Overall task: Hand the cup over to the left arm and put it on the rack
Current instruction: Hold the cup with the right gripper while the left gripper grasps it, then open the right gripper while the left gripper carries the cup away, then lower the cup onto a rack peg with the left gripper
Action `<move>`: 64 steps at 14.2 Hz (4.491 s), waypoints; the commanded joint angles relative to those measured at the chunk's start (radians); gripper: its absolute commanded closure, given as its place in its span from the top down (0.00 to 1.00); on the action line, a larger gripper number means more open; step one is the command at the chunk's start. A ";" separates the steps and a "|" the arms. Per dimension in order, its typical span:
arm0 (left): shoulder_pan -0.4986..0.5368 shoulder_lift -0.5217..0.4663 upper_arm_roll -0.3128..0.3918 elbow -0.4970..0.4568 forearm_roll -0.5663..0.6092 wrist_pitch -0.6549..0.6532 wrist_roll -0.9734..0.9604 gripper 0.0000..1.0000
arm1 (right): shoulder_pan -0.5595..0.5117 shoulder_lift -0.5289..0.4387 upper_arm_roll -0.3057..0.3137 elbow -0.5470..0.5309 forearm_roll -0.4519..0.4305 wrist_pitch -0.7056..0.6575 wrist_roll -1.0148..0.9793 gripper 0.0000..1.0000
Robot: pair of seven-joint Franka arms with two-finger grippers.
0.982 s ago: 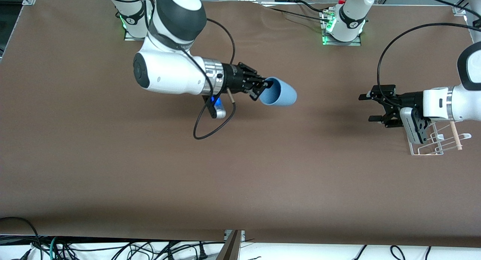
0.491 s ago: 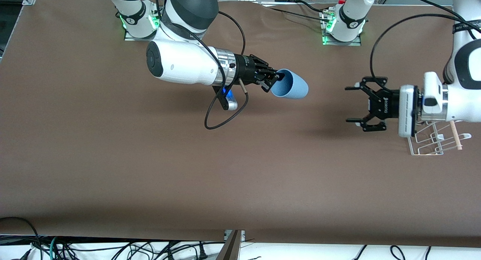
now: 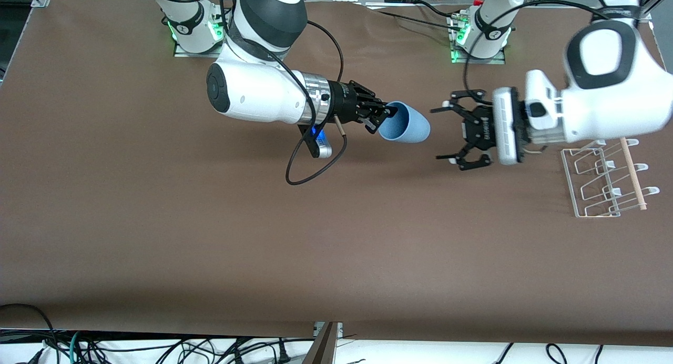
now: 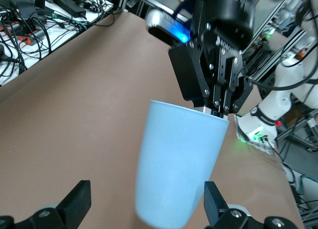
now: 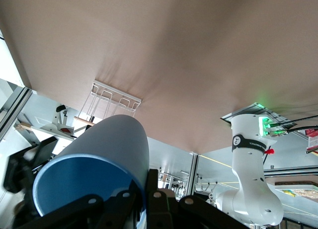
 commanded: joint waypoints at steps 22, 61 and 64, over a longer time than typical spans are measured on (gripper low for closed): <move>0.042 -0.125 -0.125 -0.157 0.011 0.162 0.023 0.06 | 0.021 0.019 -0.006 0.041 0.027 0.057 0.007 0.77; 0.381 0.272 -0.127 -0.120 1.970 -0.614 -0.733 0.09 | -0.600 -0.671 0.034 -0.669 -0.964 -0.396 -1.077 0.99; 0.377 0.275 -0.128 -0.189 2.063 -0.594 -0.850 0.09 | -0.648 -0.701 0.026 -0.724 -0.959 -0.345 -1.228 0.99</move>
